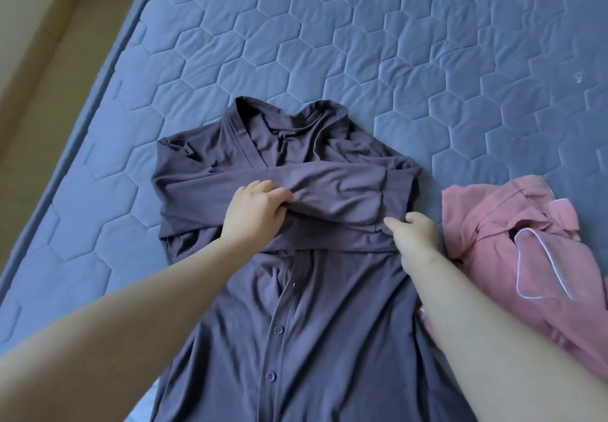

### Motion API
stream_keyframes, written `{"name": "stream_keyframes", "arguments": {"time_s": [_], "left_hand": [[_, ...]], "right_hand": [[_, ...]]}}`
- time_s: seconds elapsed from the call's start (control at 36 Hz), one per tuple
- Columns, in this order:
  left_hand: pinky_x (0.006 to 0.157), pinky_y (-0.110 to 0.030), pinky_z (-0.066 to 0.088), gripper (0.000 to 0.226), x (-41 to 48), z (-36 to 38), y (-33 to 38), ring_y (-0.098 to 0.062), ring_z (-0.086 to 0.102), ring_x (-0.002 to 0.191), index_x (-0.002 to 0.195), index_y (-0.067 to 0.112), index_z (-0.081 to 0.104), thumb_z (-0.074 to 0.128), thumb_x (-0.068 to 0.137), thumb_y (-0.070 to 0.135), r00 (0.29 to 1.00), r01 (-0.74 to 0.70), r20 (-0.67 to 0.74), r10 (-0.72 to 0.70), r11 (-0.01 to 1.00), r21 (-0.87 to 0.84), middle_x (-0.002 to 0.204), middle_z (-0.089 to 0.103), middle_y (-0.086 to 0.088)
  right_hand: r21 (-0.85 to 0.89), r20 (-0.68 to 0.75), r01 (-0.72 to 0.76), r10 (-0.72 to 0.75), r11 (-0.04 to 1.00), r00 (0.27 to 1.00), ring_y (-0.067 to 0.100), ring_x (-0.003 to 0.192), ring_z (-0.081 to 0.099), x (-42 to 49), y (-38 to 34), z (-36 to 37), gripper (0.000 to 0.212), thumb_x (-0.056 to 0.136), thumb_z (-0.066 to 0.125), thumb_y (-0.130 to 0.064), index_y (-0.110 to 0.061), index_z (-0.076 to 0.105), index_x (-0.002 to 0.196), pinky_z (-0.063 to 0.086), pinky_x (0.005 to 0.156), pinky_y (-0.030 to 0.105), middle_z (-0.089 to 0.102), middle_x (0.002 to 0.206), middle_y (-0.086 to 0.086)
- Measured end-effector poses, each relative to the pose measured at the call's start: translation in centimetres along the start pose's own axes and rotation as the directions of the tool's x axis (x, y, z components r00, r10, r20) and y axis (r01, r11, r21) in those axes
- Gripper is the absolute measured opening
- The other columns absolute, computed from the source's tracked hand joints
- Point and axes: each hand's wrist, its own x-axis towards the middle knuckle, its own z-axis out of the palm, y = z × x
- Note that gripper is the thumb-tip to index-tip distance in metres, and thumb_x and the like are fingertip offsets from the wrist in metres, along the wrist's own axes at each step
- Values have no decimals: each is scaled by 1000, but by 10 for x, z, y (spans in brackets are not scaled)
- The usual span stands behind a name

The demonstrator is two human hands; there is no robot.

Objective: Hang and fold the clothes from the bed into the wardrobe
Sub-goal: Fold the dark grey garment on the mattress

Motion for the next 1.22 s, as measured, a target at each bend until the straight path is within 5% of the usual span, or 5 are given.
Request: {"name": "stream_keyframes", "arguments": {"time_s": [0.39, 0.58, 0.72, 0.89, 1.22], "left_hand": [[104, -45, 32, 53, -18, 29, 38, -26, 33, 137, 139, 29, 42, 40, 89, 46, 882, -233, 459, 110, 947, 221, 149, 35, -1], [100, -36, 32, 34, 9, 26, 57, -24, 38, 128, 128, 32, 51, 40, 95, 36, 909, 183, 380, -173, 983, 9, 134, 50, 6], [86, -33, 44, 35, 26, -3, 70, -23, 55, 109, 131, 23, 47, 39, 99, 34, 765, 644, 569, -304, 323, -693, 121, 55, -4], [70, -34, 51, 56, 34, -46, 46, -22, 60, 81, 113, 15, 55, 38, 88, 63, 670, 681, 708, -225, -196, -706, 91, 61, -6], [79, -36, 49, 17, -3, -75, -60, -21, 58, 74, 104, 14, 58, 56, 91, 4, 526, 678, 475, -706, 9, -735, 85, 61, -6]], "right_hand": [[172, 18, -117, 115, 978, 993, 27, 107, 59, 8, 22, -20, 76, 55, 70, -50, -5, 59, 115, 44, 99, 46, 65, 113, 10], [339, 227, -131, 54, 932, 972, 29, 96, 65, 6, 3, -26, 17, 80, 68, -11, -7, 67, 97, 51, 92, 45, 69, 102, 15], [462, 344, -19, -159, 886, 926, 14, 80, 65, -20, -41, -18, 29, 85, 56, 5, -19, 60, 101, 55, 72, 25, 68, 96, 3], [429, 497, 131, -354, 894, 793, 3, 76, 59, -77, -87, 17, 53, 81, 57, 11, -11, 53, 129, 49, 71, 11, 62, 103, 2], [-148, 647, 467, -272, 871, 712, 15, 98, 55, -151, -60, 92, 43, 77, 70, -28, -23, 44, 110, 42, 84, 28, 54, 103, -7]]}}
